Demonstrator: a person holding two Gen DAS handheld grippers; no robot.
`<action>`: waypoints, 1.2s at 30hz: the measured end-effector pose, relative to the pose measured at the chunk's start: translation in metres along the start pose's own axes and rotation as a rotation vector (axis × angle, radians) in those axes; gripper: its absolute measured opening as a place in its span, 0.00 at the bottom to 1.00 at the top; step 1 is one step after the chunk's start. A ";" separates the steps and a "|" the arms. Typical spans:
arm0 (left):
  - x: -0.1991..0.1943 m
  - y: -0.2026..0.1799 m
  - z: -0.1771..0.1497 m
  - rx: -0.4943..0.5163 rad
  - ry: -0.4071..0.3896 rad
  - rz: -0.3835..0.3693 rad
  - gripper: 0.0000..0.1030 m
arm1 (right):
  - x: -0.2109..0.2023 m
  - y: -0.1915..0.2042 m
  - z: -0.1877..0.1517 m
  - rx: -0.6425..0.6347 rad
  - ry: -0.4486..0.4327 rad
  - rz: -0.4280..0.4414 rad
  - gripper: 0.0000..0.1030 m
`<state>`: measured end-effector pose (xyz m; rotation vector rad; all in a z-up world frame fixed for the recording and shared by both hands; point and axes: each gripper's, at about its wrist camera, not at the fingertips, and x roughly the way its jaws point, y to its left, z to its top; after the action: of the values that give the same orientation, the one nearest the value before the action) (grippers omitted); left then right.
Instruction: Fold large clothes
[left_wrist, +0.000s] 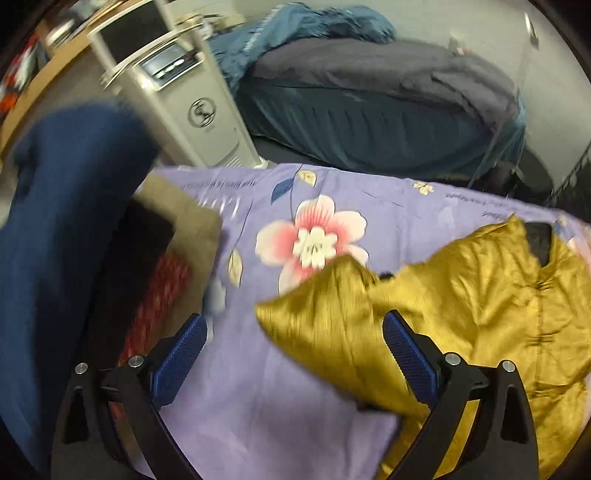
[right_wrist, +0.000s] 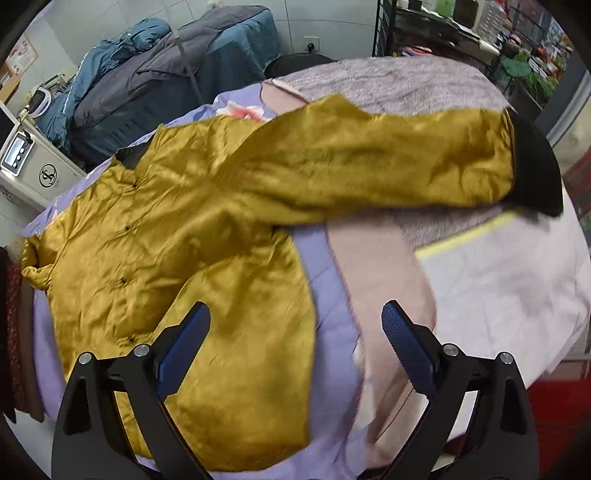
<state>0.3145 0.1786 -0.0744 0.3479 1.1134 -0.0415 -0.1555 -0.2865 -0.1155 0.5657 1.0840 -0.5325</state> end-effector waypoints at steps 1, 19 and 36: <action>0.017 -0.010 0.015 0.058 0.031 0.018 0.92 | -0.004 0.004 -0.009 0.014 0.004 -0.001 0.90; -0.038 0.017 0.040 -0.006 -0.173 -0.138 0.08 | -0.017 0.020 -0.060 0.198 0.028 -0.014 0.90; 0.006 0.047 -0.215 -0.408 0.127 0.011 0.80 | 0.002 0.091 -0.035 -0.011 0.065 0.114 0.90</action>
<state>0.1398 0.2868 -0.1521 -0.0087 1.2145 0.2181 -0.1186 -0.1963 -0.1155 0.6346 1.1080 -0.4107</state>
